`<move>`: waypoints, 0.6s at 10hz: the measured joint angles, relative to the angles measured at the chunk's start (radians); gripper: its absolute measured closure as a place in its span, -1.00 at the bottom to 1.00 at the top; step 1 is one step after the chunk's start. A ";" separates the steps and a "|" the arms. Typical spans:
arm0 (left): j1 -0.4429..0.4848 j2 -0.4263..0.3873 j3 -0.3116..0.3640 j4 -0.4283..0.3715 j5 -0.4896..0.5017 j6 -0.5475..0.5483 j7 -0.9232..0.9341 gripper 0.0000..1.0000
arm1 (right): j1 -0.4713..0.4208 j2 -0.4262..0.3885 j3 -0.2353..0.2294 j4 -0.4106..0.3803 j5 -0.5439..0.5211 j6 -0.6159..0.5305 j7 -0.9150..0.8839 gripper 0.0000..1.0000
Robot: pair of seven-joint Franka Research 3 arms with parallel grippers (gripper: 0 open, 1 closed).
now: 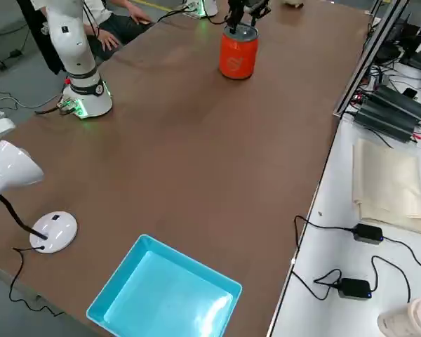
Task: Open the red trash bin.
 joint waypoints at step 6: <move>0.001 -0.003 0.000 -0.005 0.000 0.004 -0.002 0.98 | 0.036 0.044 0.000 -0.001 0.019 0.057 0.020 0.98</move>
